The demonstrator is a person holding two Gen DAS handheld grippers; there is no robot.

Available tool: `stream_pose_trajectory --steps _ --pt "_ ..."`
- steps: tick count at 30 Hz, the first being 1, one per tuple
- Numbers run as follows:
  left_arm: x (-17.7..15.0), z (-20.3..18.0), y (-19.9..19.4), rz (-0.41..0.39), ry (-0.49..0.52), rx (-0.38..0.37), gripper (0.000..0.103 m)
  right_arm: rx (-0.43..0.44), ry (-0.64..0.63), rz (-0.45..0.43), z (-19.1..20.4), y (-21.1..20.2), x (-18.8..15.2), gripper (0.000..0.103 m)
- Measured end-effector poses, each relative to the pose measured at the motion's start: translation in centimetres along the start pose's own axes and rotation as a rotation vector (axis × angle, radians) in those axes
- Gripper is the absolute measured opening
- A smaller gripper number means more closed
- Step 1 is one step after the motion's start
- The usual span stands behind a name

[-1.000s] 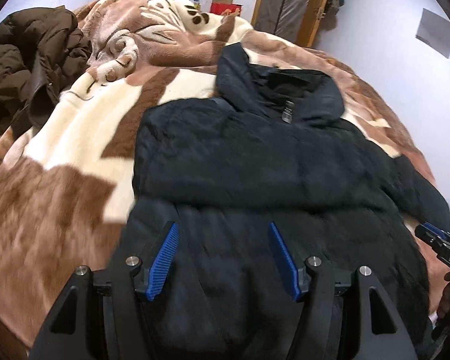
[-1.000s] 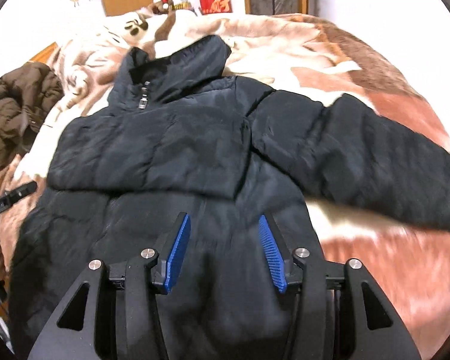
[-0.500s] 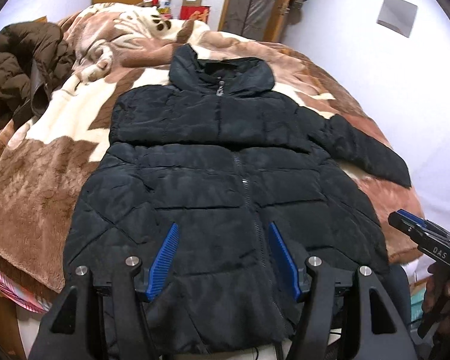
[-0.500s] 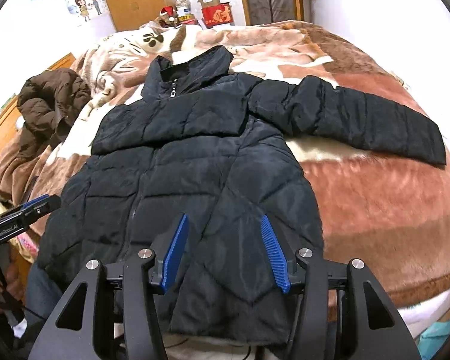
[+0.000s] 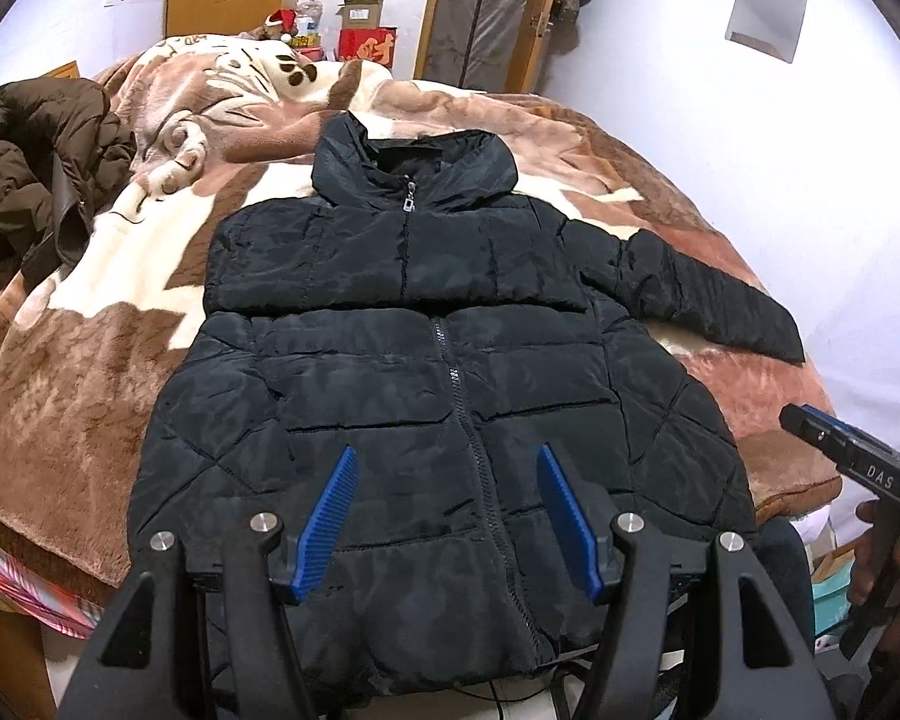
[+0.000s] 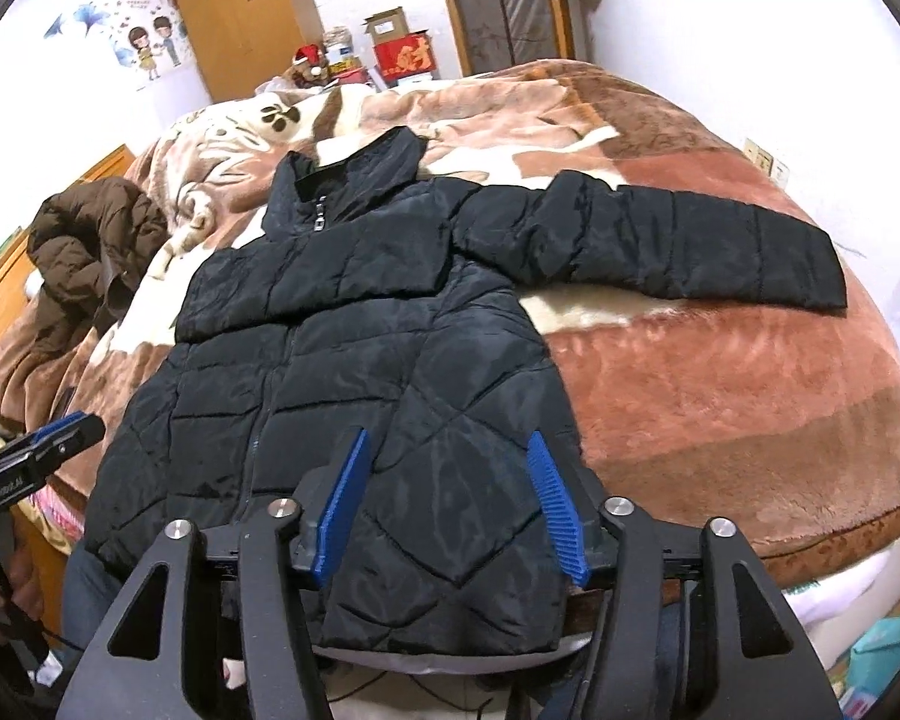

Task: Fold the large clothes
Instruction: 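Move the right tool to the other black sleeve cuff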

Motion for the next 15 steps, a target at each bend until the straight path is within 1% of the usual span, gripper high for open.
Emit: stream_pose_trajectory --steps 5,9,15 --pt "1.2 -0.6 1.6 0.021 0.01 0.006 0.065 -0.016 0.068 0.005 -3.1 1.0 1.1 0.059" --pt "2.9 -1.2 3.2 0.03 0.022 0.007 0.065 -0.024 0.162 0.018 -7.0 2.5 2.5 0.06" --pt "5.9 -1.9 6.6 0.039 0.045 0.018 0.067 -0.087 0.307 0.035 -14.0 5.4 4.7 0.06"
Point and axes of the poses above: each gripper's, at about its wrist camera, not at the fingertips, and y roughly the way its jaws point, z to its left, x to its top, the point moved 6 cm from there along y, roughly the way its jaws point, and after that the axes turned 9 degrees about z, right-handed, at the moved point
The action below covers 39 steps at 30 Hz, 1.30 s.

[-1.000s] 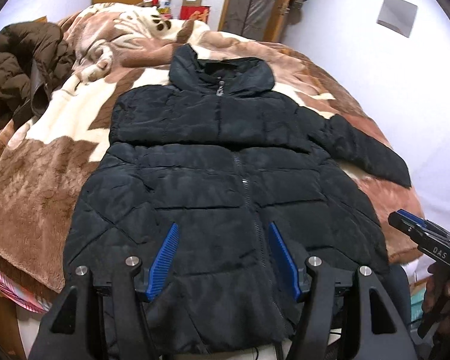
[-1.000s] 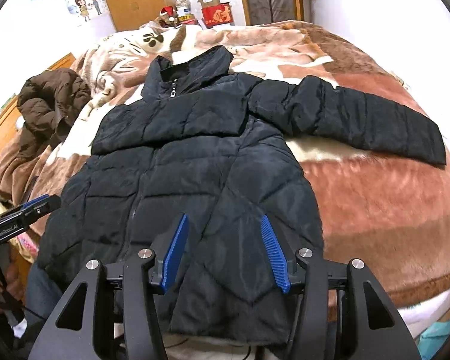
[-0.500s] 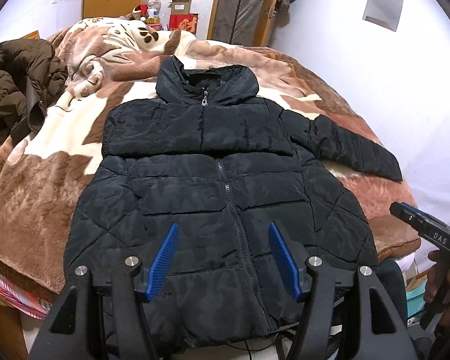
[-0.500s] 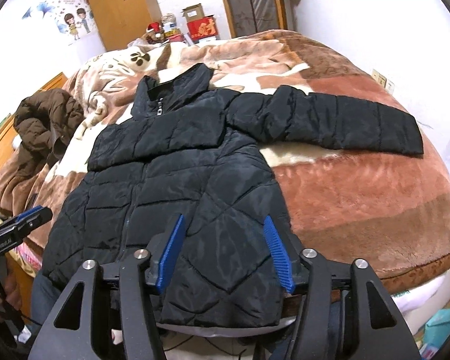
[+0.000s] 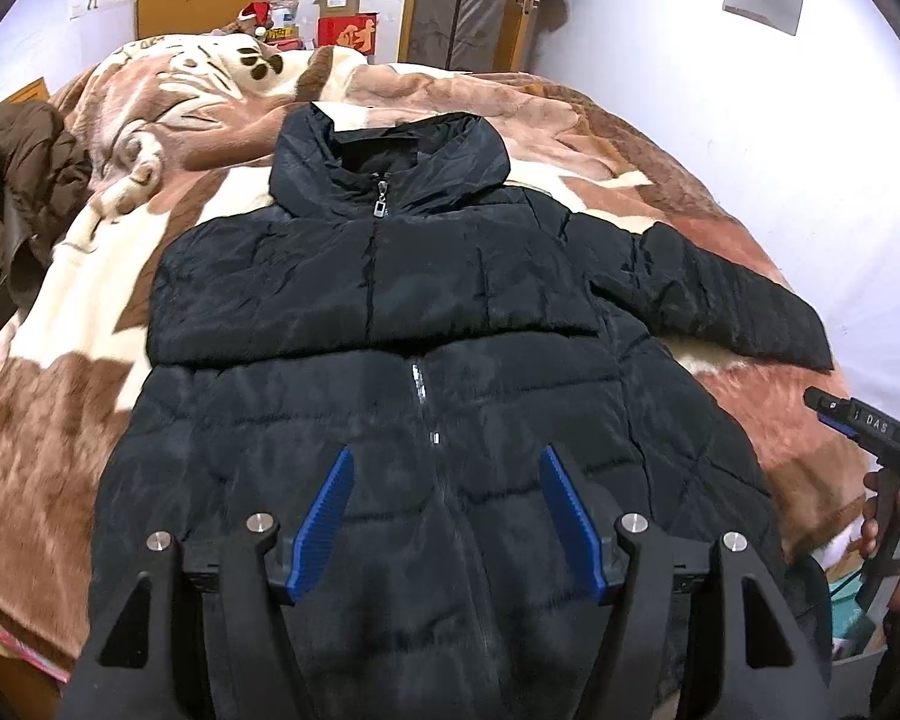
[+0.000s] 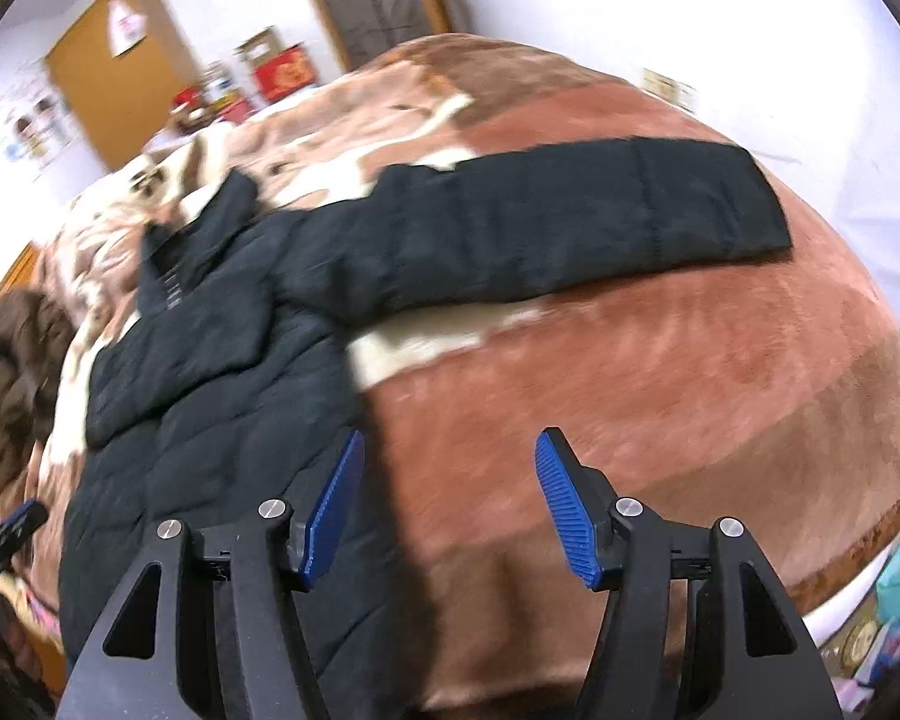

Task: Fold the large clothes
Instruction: 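Move the right tool to the other black sleeve cuff, then grasp the sleeve cuff with the right tool and fold it across the jacket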

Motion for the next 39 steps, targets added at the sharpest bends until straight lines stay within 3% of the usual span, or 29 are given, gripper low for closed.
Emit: stream_pose_trajectory --steps 9,20,21,22,23,26,32,39 --pt "3.9 0.4 6.1 0.044 -0.01 0.025 0.067 -0.046 0.179 0.023 -7.6 5.5 5.8 0.061" --pt "3.9 2.2 9.6 0.096 -0.066 0.028 0.067 0.043 0.39 -0.078 -12.8 7.1 10.4 0.066" --pt "3.9 2.3 9.6 0.097 -0.071 0.029 0.067 0.044 0.403 -0.083 -13.0 7.0 10.6 0.065" --pt "3.8 2.5 9.5 0.096 -0.074 0.029 0.067 0.034 0.411 -0.091 -13.1 6.7 10.7 0.05" --pt "3.8 2.7 9.3 0.093 -0.078 0.028 0.067 0.024 0.41 -0.092 -12.8 6.6 11.0 0.026" --pt "3.7 3.2 8.4 0.08 -0.087 0.03 0.067 0.021 0.363 -0.108 -11.3 4.9 11.5 0.018" --pt "3.2 4.5 6.3 0.056 -0.123 0.032 0.067 0.076 0.183 -0.178 -4.2 -1.6 13.3 0.015" --pt "2.3 6.6 3.6 0.012 -0.17 0.024 0.067 0.212 -0.083 -0.226 9.7 -7.6 14.6 0.014"
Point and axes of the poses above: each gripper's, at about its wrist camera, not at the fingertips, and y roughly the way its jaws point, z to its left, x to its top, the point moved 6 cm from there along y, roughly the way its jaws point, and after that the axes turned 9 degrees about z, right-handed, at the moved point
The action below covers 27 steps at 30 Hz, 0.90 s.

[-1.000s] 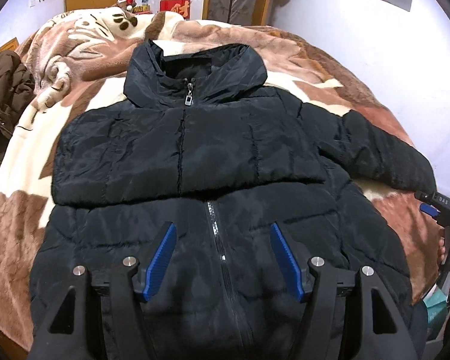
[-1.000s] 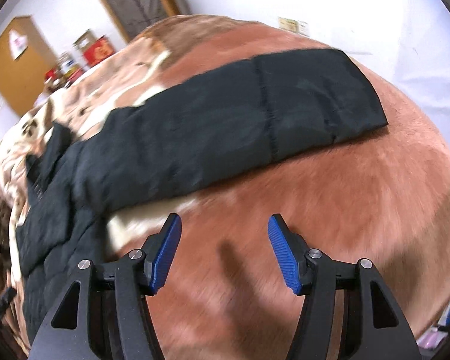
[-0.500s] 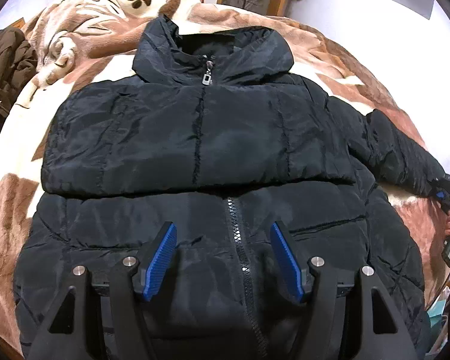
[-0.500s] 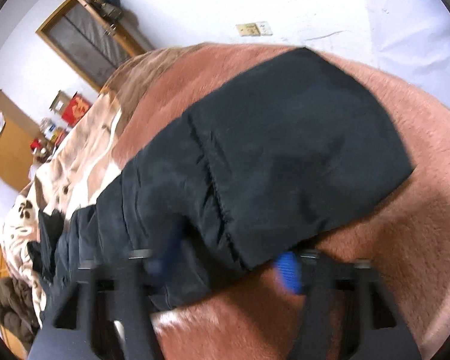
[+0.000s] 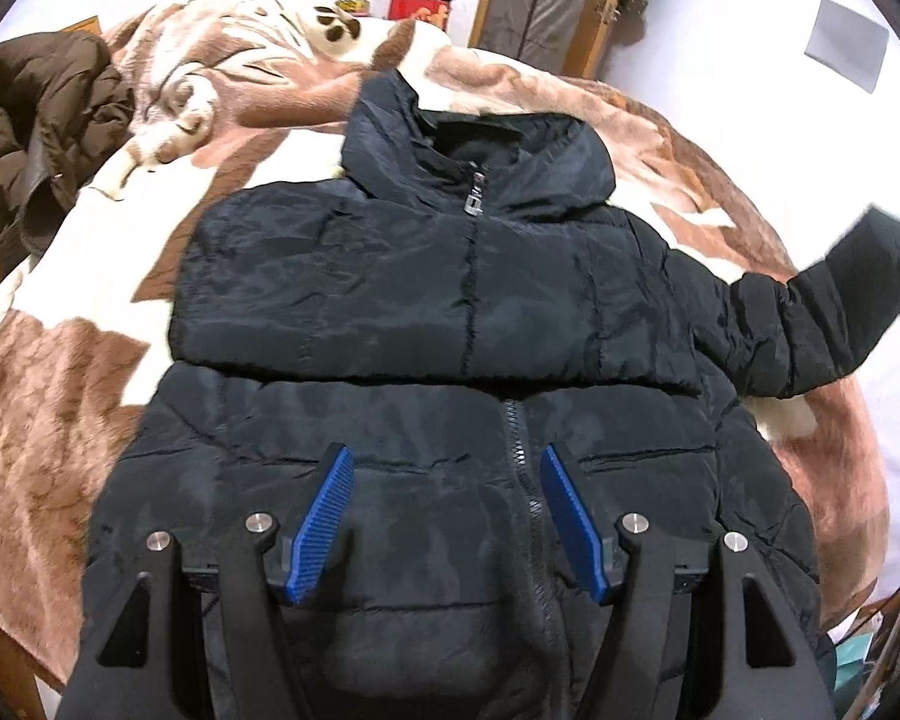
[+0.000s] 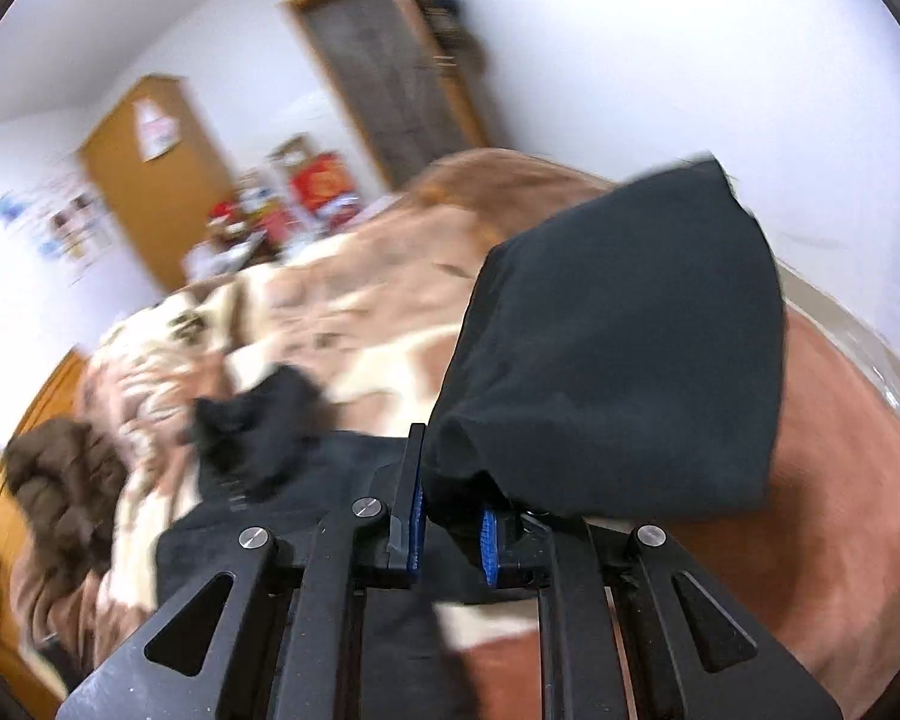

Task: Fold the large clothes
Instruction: 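Grasp the sleeve cuff with the right tool and fold it across the jacket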

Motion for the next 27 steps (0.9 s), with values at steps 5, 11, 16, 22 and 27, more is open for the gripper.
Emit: stream_pose_trajectory --steps 5,11,16,22,27 --pt "-0.5 2.8 -1.3 -0.024 -0.049 0.0 0.067 0.107 -0.161 0.056 10.6 2.3 -0.6 0.014" --pt "-1.3 6.8 -1.3 -0.028 -0.119 0.003 0.067 0.148 -0.287 0.2 18.7 9.2 -5.0 0.014" --pt "-1.8 9.5 -0.1 -0.016 -0.168 0.007 0.067 0.144 -0.357 0.349 22.7 16.4 -10.0 0.015" --pt "-2.2 11.1 1.6 0.01 -0.188 0.009 0.067 0.124 -0.371 0.507 22.5 23.4 -14.9 0.023" --pt "-1.4 10.5 1.6 0.002 -0.178 -0.008 0.067 0.185 -0.363 0.504 22.5 23.0 -15.6 0.044"
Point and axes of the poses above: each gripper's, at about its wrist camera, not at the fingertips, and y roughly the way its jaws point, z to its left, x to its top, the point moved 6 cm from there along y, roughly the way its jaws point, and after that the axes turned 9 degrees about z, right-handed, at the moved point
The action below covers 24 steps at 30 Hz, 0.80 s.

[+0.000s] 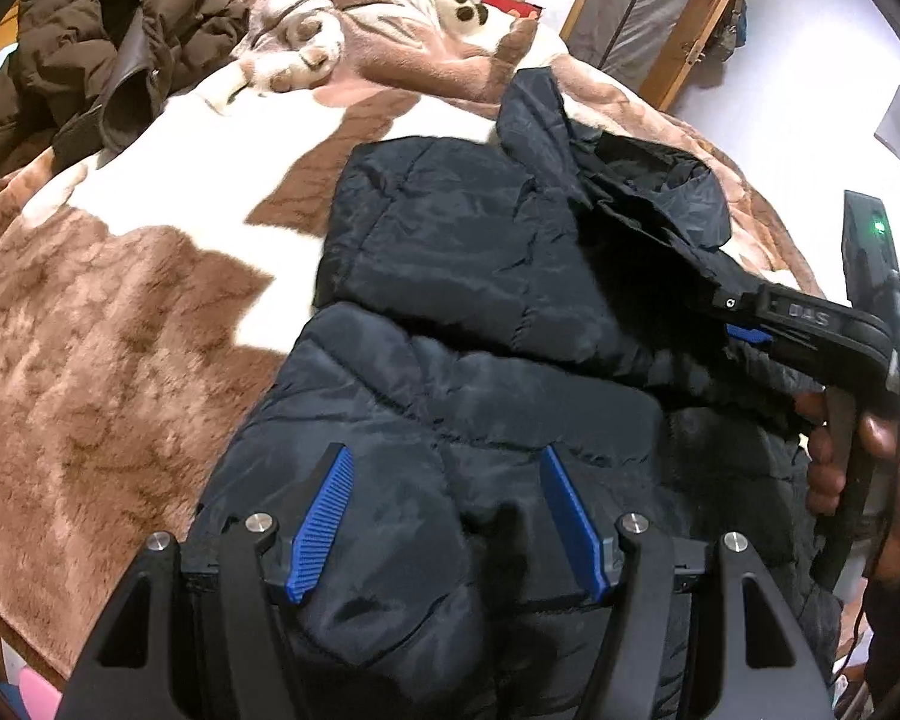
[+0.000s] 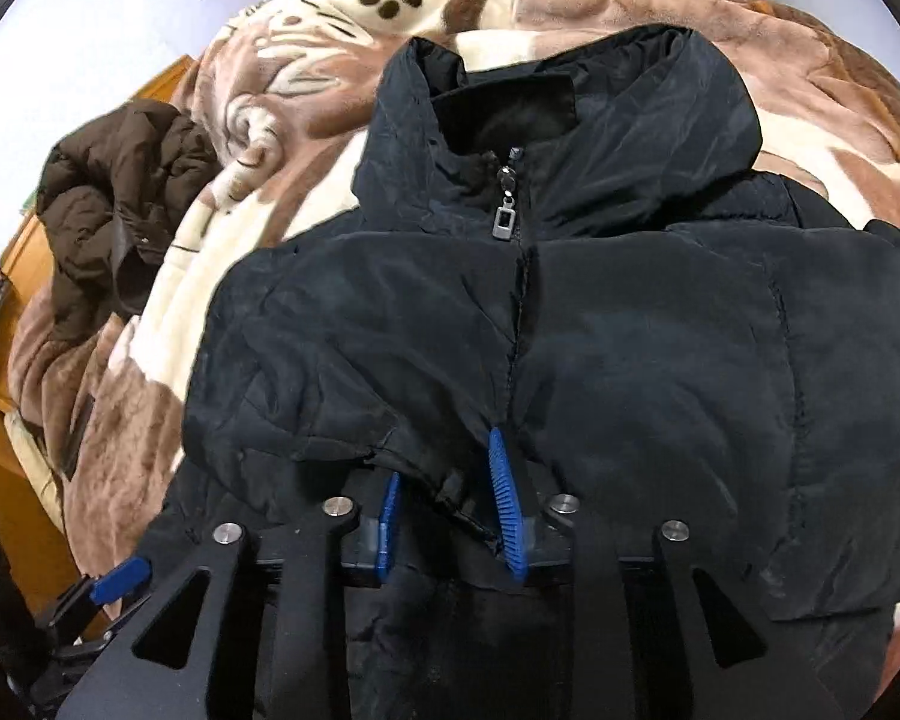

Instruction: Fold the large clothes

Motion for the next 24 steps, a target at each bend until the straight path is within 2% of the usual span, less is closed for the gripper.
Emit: stream_pose_trajectory --steps 1,2,4,7,9,13,15,19,20,22,24 --pt "0.3 -0.3 -0.2 -0.006 0.004 -0.007 0.067 0.022 -0.006 -0.011 0.4 -0.8 0.1 0.058" --pt "0.7 -0.7 -0.4 -0.014 0.008 -0.015 0.067 0.036 -0.016 -0.03 0.6 -1.6 0.2 0.062" --pt "1.5 -1.8 -1.0 -0.033 0.021 -0.032 0.067 0.056 -0.037 -0.083 1.0 -3.7 0.1 0.063" --pt "3.0 -3.7 -1.7 -0.061 0.048 -0.066 0.073 0.071 -0.033 -0.16 0.2 -7.1 -0.3 0.063" --pt "4.2 -5.0 -1.6 -0.072 0.068 -0.09 0.075 0.042 -0.02 -0.201 -0.9 -8.8 -0.4 0.063" --pt "6.9 -7.6 1.0 -0.049 0.113 -0.097 0.075 -0.117 0.023 -0.274 -5.6 -11.2 -1.0 0.063" --pt "8.2 -8.8 2.8 -0.029 0.135 -0.069 0.075 -0.168 0.045 -0.279 -7.8 -11.6 -1.0 0.063" --pt "10.1 -10.7 5.1 -0.037 0.167 -0.062 0.075 -0.283 0.116 -0.255 -13.8 -10.7 -1.1 0.061" --pt "10.4 -10.9 5.5 -0.043 0.171 -0.061 0.075 -0.301 0.131 -0.244 -15.0 -10.3 -1.0 0.053" --pt "10.8 -10.9 6.9 -0.042 0.168 -0.037 0.075 -0.315 0.16 -0.214 -16.9 -8.8 -0.9 0.045" --pt "10.8 -10.2 8.7 -0.008 0.147 -0.014 0.075 -0.307 0.189 -0.164 -18.4 -6.3 -0.8 0.045"
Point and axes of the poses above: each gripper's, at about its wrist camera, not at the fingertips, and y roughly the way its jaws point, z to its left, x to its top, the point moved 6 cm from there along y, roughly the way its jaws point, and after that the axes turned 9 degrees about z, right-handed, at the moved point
